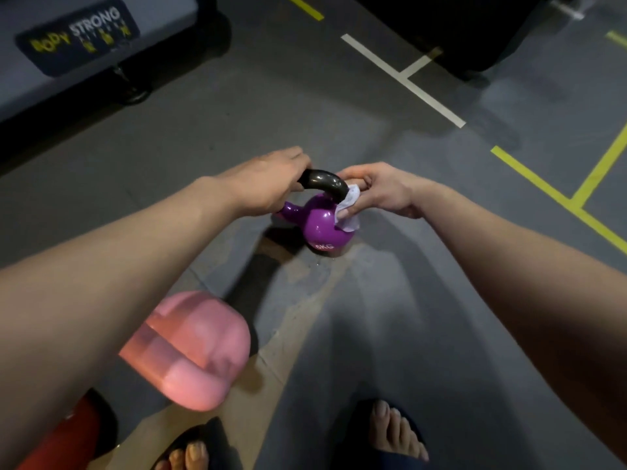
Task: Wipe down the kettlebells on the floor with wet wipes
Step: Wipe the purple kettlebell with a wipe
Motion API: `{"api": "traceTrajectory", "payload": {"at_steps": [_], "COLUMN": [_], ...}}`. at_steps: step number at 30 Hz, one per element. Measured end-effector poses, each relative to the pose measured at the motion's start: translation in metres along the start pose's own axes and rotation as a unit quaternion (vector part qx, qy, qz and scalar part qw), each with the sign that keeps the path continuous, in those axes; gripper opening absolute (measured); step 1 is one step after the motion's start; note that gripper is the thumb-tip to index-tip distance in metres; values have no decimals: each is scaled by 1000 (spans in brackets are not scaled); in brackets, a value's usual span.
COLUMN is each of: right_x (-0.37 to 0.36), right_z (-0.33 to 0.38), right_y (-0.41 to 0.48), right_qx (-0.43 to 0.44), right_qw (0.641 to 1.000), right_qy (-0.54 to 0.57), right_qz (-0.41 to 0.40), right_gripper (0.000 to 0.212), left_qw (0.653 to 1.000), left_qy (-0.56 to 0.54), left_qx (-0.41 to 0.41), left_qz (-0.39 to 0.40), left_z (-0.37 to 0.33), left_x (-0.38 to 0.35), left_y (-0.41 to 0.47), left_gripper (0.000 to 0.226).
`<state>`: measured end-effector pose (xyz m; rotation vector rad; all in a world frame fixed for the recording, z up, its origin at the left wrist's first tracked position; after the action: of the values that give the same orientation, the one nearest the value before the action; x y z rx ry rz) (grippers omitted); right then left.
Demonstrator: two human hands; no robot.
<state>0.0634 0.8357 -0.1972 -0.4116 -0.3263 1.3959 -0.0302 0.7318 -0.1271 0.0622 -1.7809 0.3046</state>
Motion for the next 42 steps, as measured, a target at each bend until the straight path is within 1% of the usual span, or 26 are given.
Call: {"api": "traceTrajectory", "payload": {"at_steps": [5,7,8,10,12,13,15,18,20,21,22,24,25,27,28,29,30,31,32,34,36,38,39,40,41,42], "right_x": [-21,-17,-13,-5,0,3,4,-1,-2,-2,-1,1,0,-6,-12,-22,-33,-43,-50,-58,-65,-73,-73,-71,-70,-70], "right_z": [4,7,10,10,-5,-16,-34,-35,-25,-22,-26,-36,-37,-37,-33,-26,-18,-9,1,19,22,6,-4,-10,-13,-11], "right_y": [-3,-3,-2,-3,-9,-14,-22,-34,-48,-54,-56,-62,-67,-82,-89,-95,-100,-102,-101,-91,-69,-44,-36,-33,-33,-34], "right_qx": [-70,-59,-35,28,90,105,100,59,77,84,78,67,80,121,151,192,243,300,347,390,371,285,227,184,157,151], "right_qw": [991,985,984,988,982,969,934,887,849,835,830,834,834,833,827,810,784,747,706,630,566,504,482,472,473,473], "right_qy": [-75,-138,-162,-150,-77,-40,13,12,-39,-64,-71,-62,-68,-125,-184,-261,-344,-421,-484,-586,-679,-781,-818,-838,-844,-846], "right_qz": [90,86,61,-31,-150,-221,-343,-457,-521,-540,-547,-545,-541,-525,-510,-489,-456,-419,-383,-329,-286,-235,-214,-203,-197,-194], "right_gripper": [60,59,59,62,72,74,69,50,37,35,35,33,28,16,17,24,33,36,33,26,22,29,37,43,46,47], "left_qw": [998,997,997,999,1000,1000,1000,1000,999,999,999,999,999,999,999,999,999,999,999,999,999,999,999,999,998,998], "left_qy": [1,9,12,12,6,3,-3,-2,-2,1,3,7,7,2,-1,-3,-5,-5,-4,2,10,16,18,21,25,27], "left_qx": [-67,-72,-69,-48,-19,-4,17,26,32,37,42,46,45,43,42,41,41,40,40,41,43,48,50,50,52,57], "left_qz": [-11,-12,-14,-18,-19,-18,-13,-11,-11,-10,-9,-10,-11,-12,-13,-13,-12,-12,-13,-16,-18,-14,-10,-7,-5,-3], "left_z": [-18,-19,-18,-12,-4,-1,1,-4,-8,-10,-12,-16,-18,-22,-23,-23,-24,-26,-28,-34,-38,-39,-39,-38,-37,-35], "left_x": [3,3,4,4,3,3,2,2,2,3,3,5,6,7,7,8,7,7,7,6,6,6,5,4,4,4], "left_y": [-3,1,3,5,4,3,1,0,3,4,6,10,12,14,16,17,18,19,20,23,26,29,31,33,33,34], "left_gripper": [25,22,20,19,20,21,23,25,26,27,28,30,31,31,31,30,30,31,31,32,33,34,34,34,34,34]}}
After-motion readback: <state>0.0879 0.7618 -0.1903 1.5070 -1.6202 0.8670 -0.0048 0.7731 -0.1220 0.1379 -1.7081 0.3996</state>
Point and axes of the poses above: each hand's wrist, its own y-axis towards the middle knuckle, its own x-axis out of the back of the hand, z = x × y, the point moved 10 cm from there along y, towards the middle knuckle, and after that the axes turned 8 degrees about y, right-handed, at the moved point
